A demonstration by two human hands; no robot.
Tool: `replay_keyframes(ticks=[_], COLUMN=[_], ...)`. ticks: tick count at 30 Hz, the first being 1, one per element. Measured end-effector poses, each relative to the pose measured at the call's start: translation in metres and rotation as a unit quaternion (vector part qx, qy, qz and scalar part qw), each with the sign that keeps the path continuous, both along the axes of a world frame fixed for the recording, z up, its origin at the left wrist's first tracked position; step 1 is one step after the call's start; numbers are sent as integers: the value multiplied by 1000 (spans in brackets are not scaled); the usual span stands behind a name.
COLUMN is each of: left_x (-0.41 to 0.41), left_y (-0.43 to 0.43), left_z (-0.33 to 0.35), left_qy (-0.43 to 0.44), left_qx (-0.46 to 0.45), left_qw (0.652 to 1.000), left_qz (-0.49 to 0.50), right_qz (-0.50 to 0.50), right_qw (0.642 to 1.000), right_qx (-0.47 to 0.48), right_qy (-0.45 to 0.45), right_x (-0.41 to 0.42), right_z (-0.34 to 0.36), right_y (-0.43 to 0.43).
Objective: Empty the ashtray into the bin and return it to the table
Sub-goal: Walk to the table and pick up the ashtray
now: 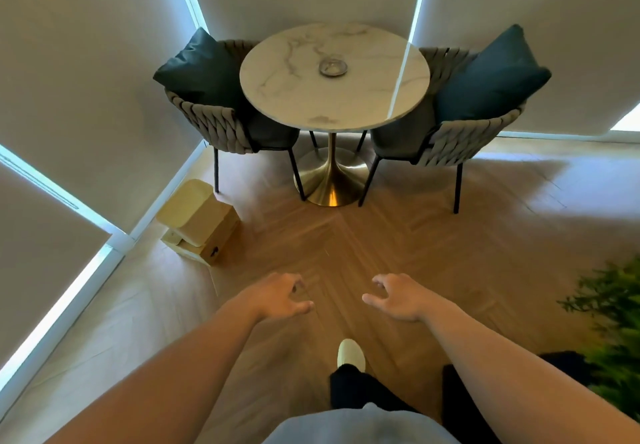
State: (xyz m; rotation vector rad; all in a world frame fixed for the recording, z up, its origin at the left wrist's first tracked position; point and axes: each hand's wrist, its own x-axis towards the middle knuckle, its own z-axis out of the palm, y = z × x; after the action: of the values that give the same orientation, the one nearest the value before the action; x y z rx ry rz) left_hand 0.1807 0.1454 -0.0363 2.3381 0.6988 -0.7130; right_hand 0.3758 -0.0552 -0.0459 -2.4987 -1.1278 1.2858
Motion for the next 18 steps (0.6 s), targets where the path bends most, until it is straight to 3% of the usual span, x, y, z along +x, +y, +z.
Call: replay_keyframes(ticks=[18], left_x=[173], left_y=[156], left_z=[-14], left_qy=[0], left_qx=[-39], left_qw=[999], left_qz=[34], right_qz=[9], right_qw=[999], right_qx=[1], right_qy=[42], right_x=[184], right_z=[2], right_y=[153])
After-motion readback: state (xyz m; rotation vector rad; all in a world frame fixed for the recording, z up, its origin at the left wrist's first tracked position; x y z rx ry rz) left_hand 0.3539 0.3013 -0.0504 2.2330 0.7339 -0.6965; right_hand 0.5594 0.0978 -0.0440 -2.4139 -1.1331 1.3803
